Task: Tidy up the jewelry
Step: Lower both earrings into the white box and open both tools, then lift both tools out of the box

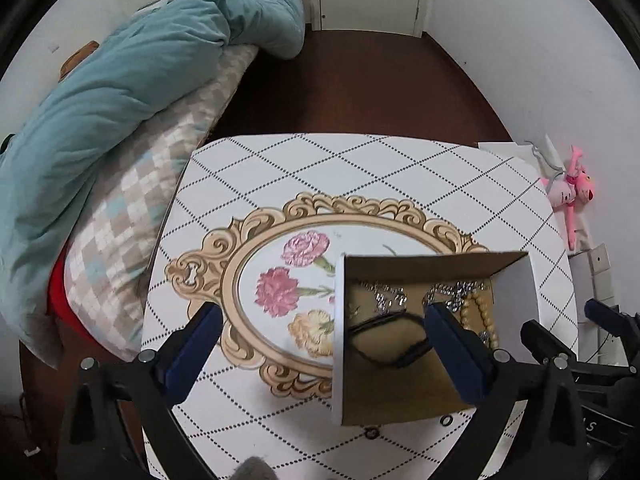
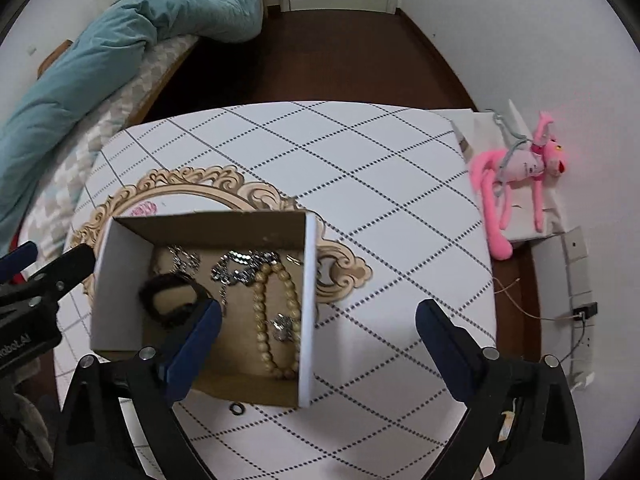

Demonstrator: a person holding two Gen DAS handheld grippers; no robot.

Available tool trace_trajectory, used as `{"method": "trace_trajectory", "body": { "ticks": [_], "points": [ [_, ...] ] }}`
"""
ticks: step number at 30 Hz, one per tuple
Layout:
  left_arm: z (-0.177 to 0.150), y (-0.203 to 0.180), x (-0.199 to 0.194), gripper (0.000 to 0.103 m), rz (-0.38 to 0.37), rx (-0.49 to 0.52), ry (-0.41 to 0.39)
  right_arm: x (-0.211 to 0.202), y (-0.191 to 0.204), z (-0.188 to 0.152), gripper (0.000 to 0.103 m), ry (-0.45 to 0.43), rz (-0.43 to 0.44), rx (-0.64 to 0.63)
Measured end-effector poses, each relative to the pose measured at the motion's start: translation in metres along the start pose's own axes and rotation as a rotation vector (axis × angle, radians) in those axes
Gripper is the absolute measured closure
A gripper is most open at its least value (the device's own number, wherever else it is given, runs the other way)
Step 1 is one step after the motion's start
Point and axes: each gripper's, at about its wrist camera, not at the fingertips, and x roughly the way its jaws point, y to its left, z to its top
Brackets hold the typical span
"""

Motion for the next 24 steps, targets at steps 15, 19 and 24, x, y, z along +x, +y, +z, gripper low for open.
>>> {"method": "trace_trajectory", "body": {
  "ticks": [15, 19, 24],
  "points": [
    [-0.028, 0.012, -0.07, 0.0, -0.007, -0.017, -0.121, -0.08, 0.007, -0.023, 0.0, -0.175, 0.026, 0.015],
    [-0.055, 0.019, -0.073, 0.0, 0.019, -0.018, -0.123, -0.077, 0.012, -0.051, 0.0, -0.164, 0.057, 0.027],
    [-0.097, 0.029, -0.043, 0.0, 0.048, -0.023, -0.055, -0.041, 0.02, -0.089, 0.002, -0.088, 0.083, 0.033]
  ]
}}
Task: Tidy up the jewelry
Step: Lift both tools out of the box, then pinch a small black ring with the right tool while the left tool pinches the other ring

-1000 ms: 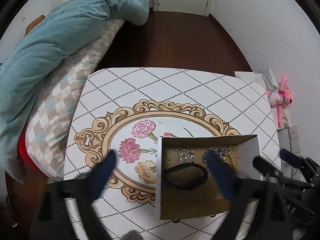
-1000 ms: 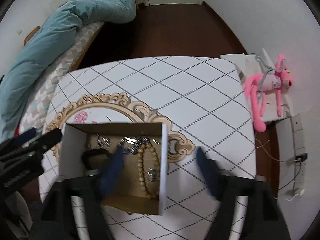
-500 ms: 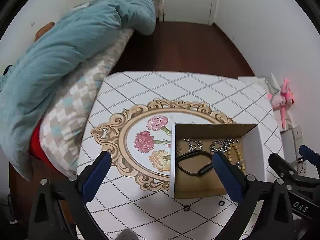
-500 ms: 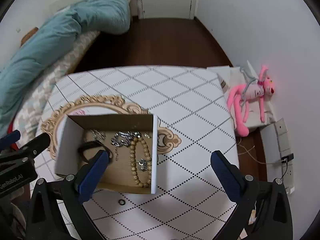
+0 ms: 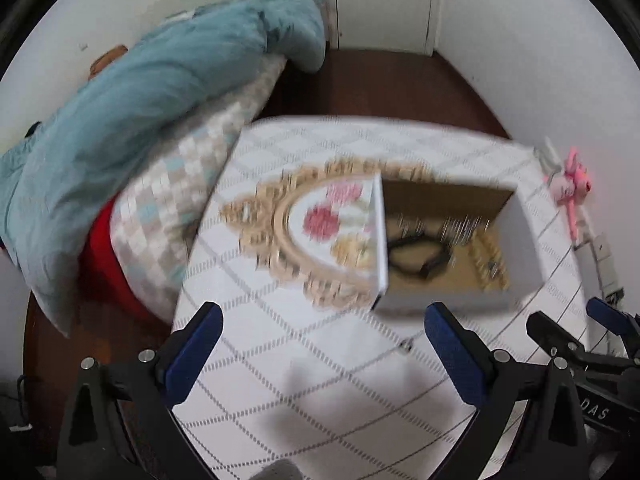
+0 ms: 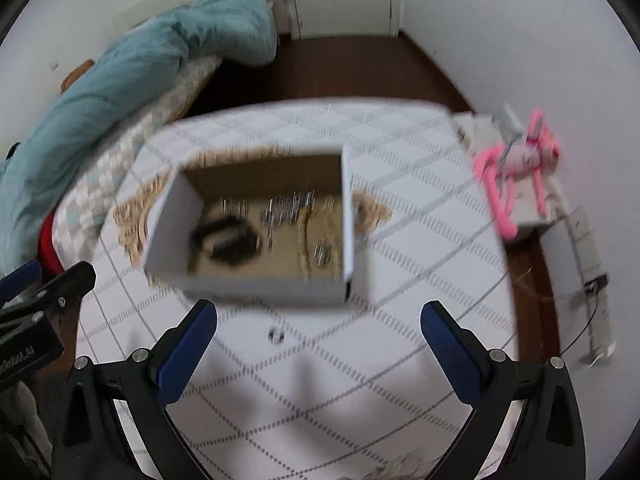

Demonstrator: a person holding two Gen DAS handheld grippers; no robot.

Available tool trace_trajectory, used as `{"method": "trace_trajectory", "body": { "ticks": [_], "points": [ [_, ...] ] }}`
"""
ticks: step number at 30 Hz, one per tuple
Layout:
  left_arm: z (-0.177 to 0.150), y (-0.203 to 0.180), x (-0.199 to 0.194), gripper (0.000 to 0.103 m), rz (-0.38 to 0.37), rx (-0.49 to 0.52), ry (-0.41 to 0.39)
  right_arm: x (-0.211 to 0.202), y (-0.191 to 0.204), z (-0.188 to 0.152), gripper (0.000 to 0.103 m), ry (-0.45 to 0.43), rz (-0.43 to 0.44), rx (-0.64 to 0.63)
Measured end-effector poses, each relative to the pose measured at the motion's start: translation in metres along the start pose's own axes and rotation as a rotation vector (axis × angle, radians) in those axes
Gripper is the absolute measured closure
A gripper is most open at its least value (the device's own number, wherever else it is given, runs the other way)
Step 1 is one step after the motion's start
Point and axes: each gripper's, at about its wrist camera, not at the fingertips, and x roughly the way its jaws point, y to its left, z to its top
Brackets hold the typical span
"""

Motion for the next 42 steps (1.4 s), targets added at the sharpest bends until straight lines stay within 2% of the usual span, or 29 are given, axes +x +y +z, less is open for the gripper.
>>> {"method": "trace_trajectory", "body": {
  "ticks": [4, 10, 11, 13, 14, 17, 20, 25, 30, 32, 37, 39, 41, 42],
  "points": [
    [-0.022, 0.005, 0.037, 0.0, 0.024, -0.013, 0.082, 0.034, 0.005, -0.023, 0.022, 0.053, 0.019, 0.01],
    [-0.044, 0.006, 0.076, 0.001, 0.035, -0.004, 0.171, 0.066, 0.017, -0.041, 0.039, 0.08, 0.044, -0.003],
    [-0.046, 0.006, 0.08, 0.001, 0.034, -0.004, 0.178, 0.069, 0.018, -0.042, 0.041, 0.082, 0.048, -0.003],
    [-0.048, 0.007, 0.085, 0.001, 0.032, -0.005, 0.187, 0.074, 0.022, -0.044, 0.052, 0.079, 0.056, -0.008],
    [-0.049, 0.008, 0.087, 0.001, 0.031, -0.006, 0.191, 0.076, 0.024, -0.045, 0.053, 0.076, 0.052, -0.012],
    [-0.05, 0.009, 0.087, 0.001, 0.018, -0.009, 0.189, 0.076, 0.029, -0.047, 0.066, 0.052, 0.038, -0.032],
    [-0.049, 0.008, 0.085, 0.001, -0.003, -0.011, 0.179, 0.075, 0.035, -0.051, 0.09, 0.033, -0.01, -0.071],
    [-0.045, -0.008, 0.076, 0.001, -0.042, 0.011, 0.148, 0.068, 0.022, -0.058, 0.091, 0.032, 0.01, -0.039],
    [-0.043, -0.036, 0.075, 0.004, -0.085, 0.051, 0.138, 0.057, -0.011, -0.061, 0.091, 0.031, -0.001, 0.046],
    [-0.042, -0.047, 0.075, 0.011, -0.087, 0.07, 0.133, 0.053, -0.026, -0.063, 0.091, 0.033, -0.014, 0.075],
    [-0.042, -0.064, 0.079, 0.045, -0.088, 0.107, 0.13, 0.048, -0.052, -0.067, 0.091, 0.035, -0.03, 0.14],
    [-0.042, -0.068, 0.077, 0.05, -0.085, 0.115, 0.12, 0.047, -0.059, -0.069, 0.091, 0.035, -0.03, 0.16],
    [-0.042, -0.07, 0.075, 0.06, -0.09, 0.122, 0.115, 0.048, -0.062, -0.07, 0.091, 0.034, -0.031, 0.17],
    [-0.042, -0.07, 0.074, 0.065, -0.093, 0.123, 0.114, 0.049, -0.061, -0.069, 0.098, 0.035, -0.03, 0.174]
  ]
}}
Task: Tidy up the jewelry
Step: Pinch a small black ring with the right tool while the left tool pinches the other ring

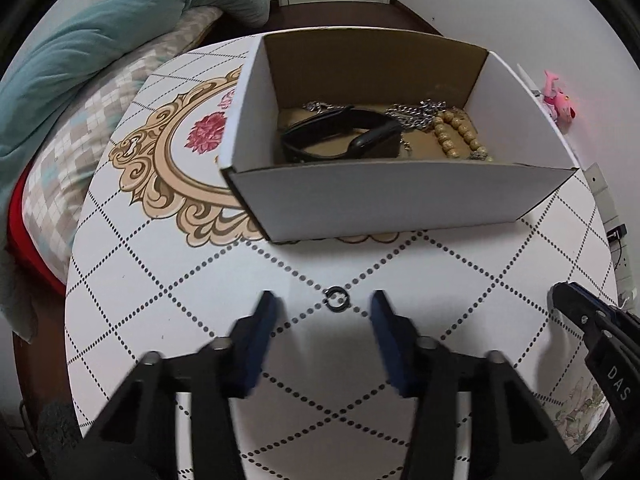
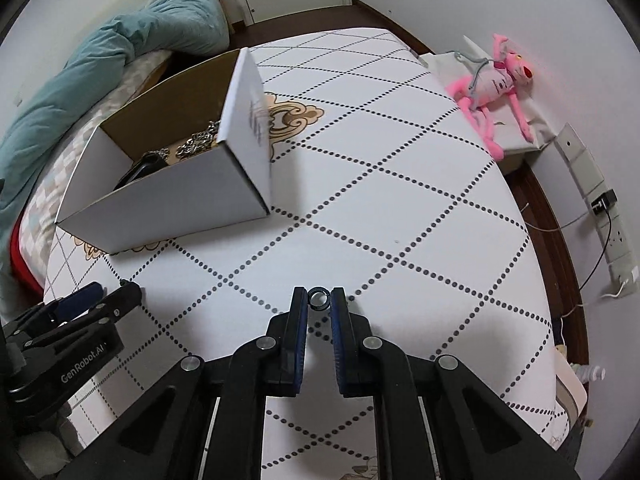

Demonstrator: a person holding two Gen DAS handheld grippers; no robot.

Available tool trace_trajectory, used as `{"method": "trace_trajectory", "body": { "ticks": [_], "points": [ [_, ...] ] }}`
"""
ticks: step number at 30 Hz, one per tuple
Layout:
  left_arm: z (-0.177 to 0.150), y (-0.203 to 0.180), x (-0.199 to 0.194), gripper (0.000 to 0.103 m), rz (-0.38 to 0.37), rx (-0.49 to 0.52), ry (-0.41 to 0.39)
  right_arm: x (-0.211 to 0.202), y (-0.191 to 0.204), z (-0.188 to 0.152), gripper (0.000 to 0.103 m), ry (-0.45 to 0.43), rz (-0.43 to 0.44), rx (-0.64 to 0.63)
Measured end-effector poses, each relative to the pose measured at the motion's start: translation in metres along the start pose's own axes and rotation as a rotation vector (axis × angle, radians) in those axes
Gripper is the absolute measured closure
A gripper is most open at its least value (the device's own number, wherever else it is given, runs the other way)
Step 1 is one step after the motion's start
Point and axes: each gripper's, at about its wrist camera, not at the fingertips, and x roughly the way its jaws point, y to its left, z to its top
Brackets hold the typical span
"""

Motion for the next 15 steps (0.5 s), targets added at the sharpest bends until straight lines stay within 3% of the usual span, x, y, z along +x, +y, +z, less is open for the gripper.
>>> {"method": "trace_trajectory", "body": {
  "ticks": [1, 7, 15],
  "points": [
    [0.001, -0.001, 0.0, 0.068, -0.002, 0.001, 0.0, 0.001, -0.001, 0.001, 0.103, 0.003, 0.002, 0.003],
    [-0.001, -0.004, -0.003, 0.093, -0.015, -0.001, -0.009, 0.001, -0.003, 0.002, 0.103, 0.001, 0.016, 0.01],
    [-0.003, 0.0, -0.01, 0.093, -0.043, -0.009, -0.016, -0.015, -0.017, 0.006, 0.103, -0.042, 0.119, 0.066]
  ]
}}
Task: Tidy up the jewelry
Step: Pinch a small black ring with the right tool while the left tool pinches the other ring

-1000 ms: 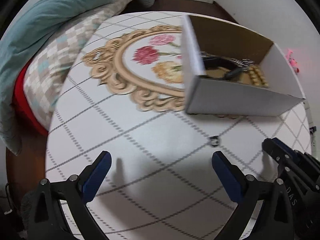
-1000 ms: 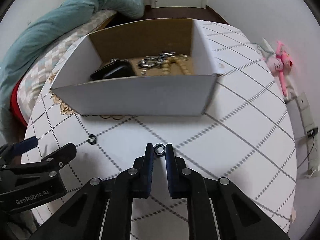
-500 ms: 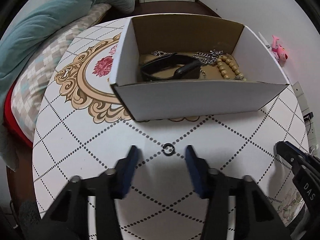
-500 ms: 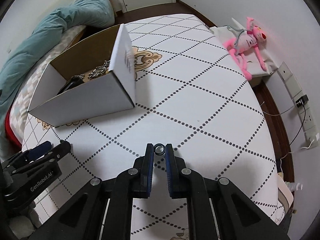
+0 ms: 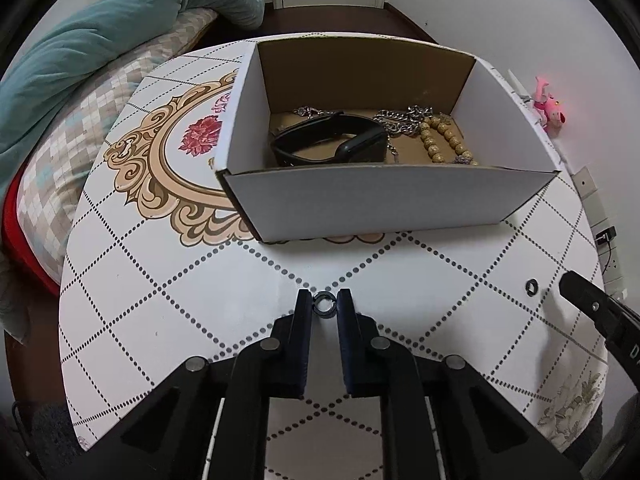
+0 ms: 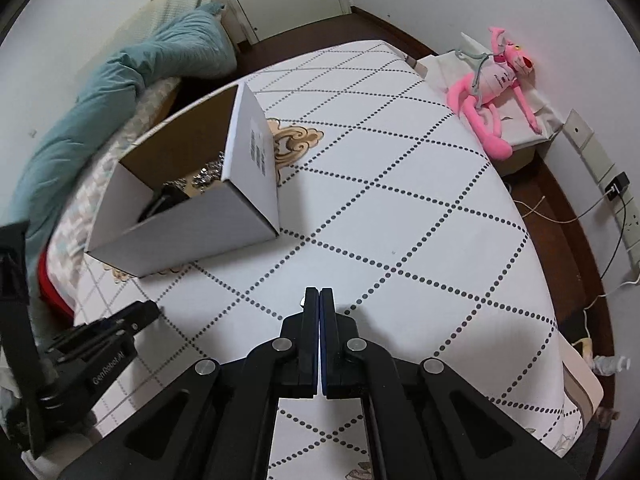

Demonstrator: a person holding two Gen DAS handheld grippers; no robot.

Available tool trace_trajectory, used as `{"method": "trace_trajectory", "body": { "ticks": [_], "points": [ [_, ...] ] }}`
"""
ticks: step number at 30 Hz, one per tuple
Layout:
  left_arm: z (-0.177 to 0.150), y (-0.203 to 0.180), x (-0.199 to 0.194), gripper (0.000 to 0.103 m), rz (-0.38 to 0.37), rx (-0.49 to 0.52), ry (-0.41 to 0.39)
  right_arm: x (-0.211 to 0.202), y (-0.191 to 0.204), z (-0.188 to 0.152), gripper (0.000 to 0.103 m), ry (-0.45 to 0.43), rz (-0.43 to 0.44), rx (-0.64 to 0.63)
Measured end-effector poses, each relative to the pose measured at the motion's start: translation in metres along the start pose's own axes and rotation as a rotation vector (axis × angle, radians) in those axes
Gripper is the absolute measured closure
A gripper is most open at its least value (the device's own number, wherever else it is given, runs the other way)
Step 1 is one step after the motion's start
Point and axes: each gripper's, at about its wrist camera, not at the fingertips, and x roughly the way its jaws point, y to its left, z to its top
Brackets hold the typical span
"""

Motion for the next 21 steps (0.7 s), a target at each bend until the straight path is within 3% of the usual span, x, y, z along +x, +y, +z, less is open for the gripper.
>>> {"method": "trace_trajectory", "body": {
  "ticks": [3, 5, 7, 8, 12, 14, 15, 16, 21],
  "points": [
    [-0.004, 0.003, -0.006, 0.093, -0.018, -0.015, -0.002, 0.005, 0.001, 0.004, 0.101, 0.033, 0.024, -0.007],
    [-0.009, 0.005, -0.011, 0.093, -0.023, -0.021, -0.004, 0.008, 0.005, 0.005, 0.089, 0.037, 0.014, -0.033],
    [-0.013, 0.005, -0.014, 0.093, -0.023, -0.022, -0.003, 0.013, 0.011, 0.004, 0.064, 0.041, -0.004, -0.067],
    [-0.014, 0.006, -0.014, 0.093, -0.022, -0.023, 0.0, 0.015, 0.015, 0.002, 0.063, 0.045, -0.014, -0.081],
    [-0.019, 0.008, -0.011, 0.093, -0.015, -0.028, 0.013, 0.026, 0.026, -0.005, 0.064, 0.041, -0.093, -0.147],
    [-0.021, 0.008, -0.009, 0.093, -0.014, -0.031, 0.019, 0.026, 0.032, -0.009, 0.075, 0.02, -0.138, -0.177],
    [-0.021, 0.008, -0.009, 0.093, -0.014, -0.031, 0.02, 0.027, 0.034, -0.011, 0.087, 0.011, -0.161, -0.198],
    [-0.022, 0.008, -0.009, 0.093, -0.014, -0.031, 0.019, 0.026, 0.035, -0.012, 0.09, 0.007, -0.166, -0.207],
    [-0.02, 0.006, -0.015, 0.093, -0.018, -0.026, 0.003, 0.022, 0.032, -0.014, 0.09, 0.01, -0.135, -0.178]
  ]
}}
